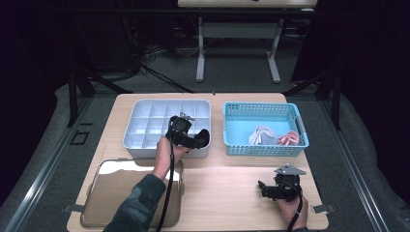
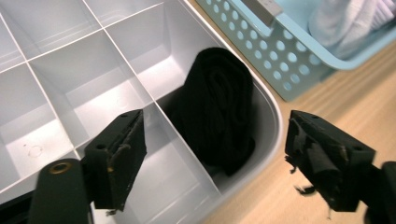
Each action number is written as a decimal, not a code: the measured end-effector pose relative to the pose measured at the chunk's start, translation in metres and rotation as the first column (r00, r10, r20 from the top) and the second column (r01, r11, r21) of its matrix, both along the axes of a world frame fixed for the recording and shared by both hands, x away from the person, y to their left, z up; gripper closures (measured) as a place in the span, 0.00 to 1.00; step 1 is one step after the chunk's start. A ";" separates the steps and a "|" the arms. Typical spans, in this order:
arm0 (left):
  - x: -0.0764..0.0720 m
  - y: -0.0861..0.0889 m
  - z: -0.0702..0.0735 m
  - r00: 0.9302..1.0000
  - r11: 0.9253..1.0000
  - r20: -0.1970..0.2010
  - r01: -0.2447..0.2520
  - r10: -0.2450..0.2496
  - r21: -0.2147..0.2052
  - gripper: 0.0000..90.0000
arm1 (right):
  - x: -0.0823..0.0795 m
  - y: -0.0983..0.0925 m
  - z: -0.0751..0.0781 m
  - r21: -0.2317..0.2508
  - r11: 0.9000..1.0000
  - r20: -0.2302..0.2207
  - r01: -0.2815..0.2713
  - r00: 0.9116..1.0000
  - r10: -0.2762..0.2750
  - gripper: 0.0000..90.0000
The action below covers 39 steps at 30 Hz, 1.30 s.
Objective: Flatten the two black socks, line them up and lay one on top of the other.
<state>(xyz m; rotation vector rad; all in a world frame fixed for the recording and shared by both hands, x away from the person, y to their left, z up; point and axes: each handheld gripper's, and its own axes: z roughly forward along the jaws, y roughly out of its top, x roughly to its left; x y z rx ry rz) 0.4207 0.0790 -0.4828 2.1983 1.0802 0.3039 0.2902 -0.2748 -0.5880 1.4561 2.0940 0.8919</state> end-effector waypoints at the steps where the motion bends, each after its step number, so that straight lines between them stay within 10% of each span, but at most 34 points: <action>1: -0.004 0.001 0.001 1.000 1.000 0.011 0.001 -0.001 0.008 0.20 | 0.000 0.000 0.000 -0.001 1.000 -0.001 -0.001 1.000 0.001 0.08; 22: -0.078 0.030 -0.015 0.999 0.998 0.053 0.003 -0.006 0.059 0.06 | 0.004 -0.005 0.005 0.035 0.999 -0.046 -0.035 0.998 0.036 0.04; 39: -0.115 0.038 -0.039 0.999 0.999 0.044 0.011 -0.013 0.044 0.01 | 0.001 -0.007 0.040 -0.002 0.994 -0.044 -0.113 0.993 0.113 0.01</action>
